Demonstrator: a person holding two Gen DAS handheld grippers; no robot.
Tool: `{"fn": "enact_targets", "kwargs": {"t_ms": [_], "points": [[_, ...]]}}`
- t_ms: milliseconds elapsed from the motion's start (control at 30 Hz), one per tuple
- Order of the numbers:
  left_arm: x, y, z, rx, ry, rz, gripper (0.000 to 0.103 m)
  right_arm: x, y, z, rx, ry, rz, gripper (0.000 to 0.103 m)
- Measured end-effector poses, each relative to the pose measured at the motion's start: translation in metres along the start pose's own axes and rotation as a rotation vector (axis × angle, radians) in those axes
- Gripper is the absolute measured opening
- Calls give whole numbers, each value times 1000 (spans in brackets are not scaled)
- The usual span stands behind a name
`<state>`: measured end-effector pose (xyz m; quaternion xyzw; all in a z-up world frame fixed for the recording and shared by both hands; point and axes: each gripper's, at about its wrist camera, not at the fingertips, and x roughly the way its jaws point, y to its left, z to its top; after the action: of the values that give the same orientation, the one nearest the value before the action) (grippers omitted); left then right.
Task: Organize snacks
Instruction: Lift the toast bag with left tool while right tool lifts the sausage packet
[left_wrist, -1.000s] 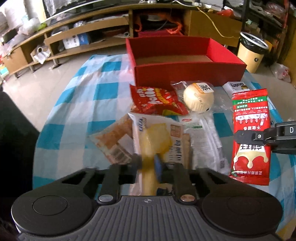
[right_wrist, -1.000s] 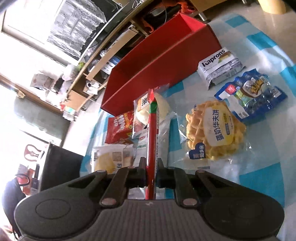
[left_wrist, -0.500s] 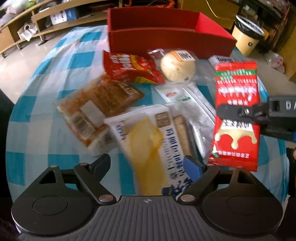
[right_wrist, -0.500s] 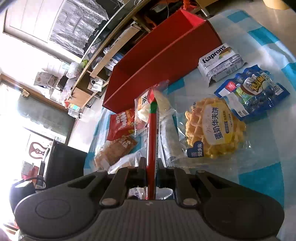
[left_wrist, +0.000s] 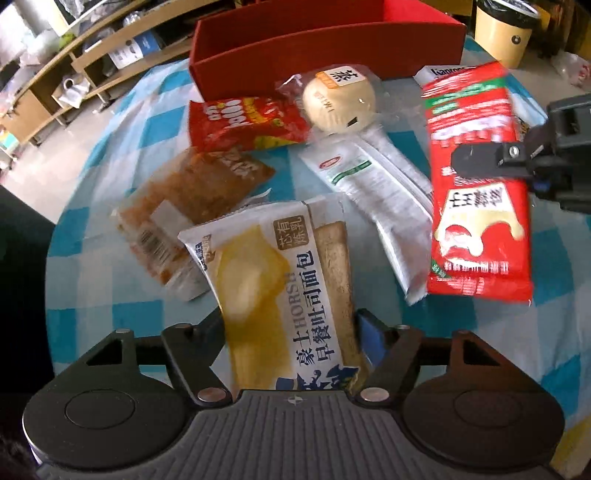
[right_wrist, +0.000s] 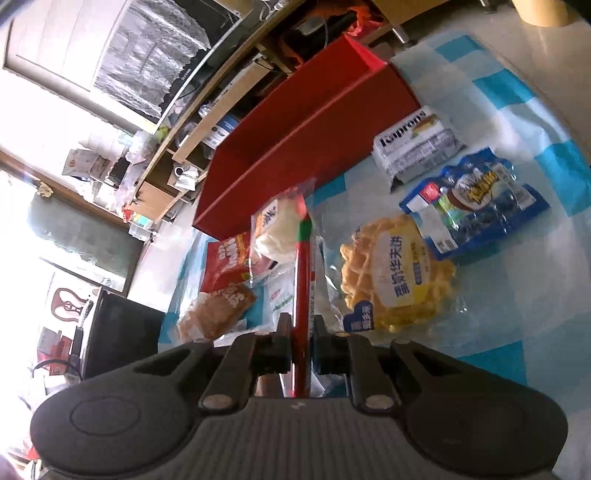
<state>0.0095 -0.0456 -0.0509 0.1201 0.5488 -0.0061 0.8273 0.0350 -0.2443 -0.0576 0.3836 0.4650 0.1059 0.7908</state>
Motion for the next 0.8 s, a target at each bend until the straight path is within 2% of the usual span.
{"fn": "enact_targets", "kwargs": {"t_ms": [67, 233, 400, 533, 600, 667, 700, 767, 800], "points": [[-5, 7, 1, -16, -6, -19, 77, -1, 3, 0, -15, -7, -8, 11], [-24, 24, 11, -53, -78, -84, 76, 2, 2, -1, -21, -14, -20, 10], [-33, 38, 22, -80, -130, -146, 77, 8, -4, -1, 14, -5, -6, 10], [-27, 43, 27, -85, -131, -179, 77, 12, -3, 3, 43, 13, -53, 17], [-27, 48, 23, -96, -133, -208, 77, 15, 12, 4, -7, 10, -116, 22], [-28, 55, 19, -111, -139, -234, 77, 22, 27, 5, -42, 22, -178, 38], [-28, 59, 17, -117, -143, -244, 77, 24, 33, 4, -52, 23, -199, 42], [-29, 68, 14, -140, -148, -265, 77, 28, 48, 3, -82, 19, -250, 56], [-29, 74, 13, -157, -147, -280, 77, 30, 53, 2, -91, 15, -267, 61]]}}
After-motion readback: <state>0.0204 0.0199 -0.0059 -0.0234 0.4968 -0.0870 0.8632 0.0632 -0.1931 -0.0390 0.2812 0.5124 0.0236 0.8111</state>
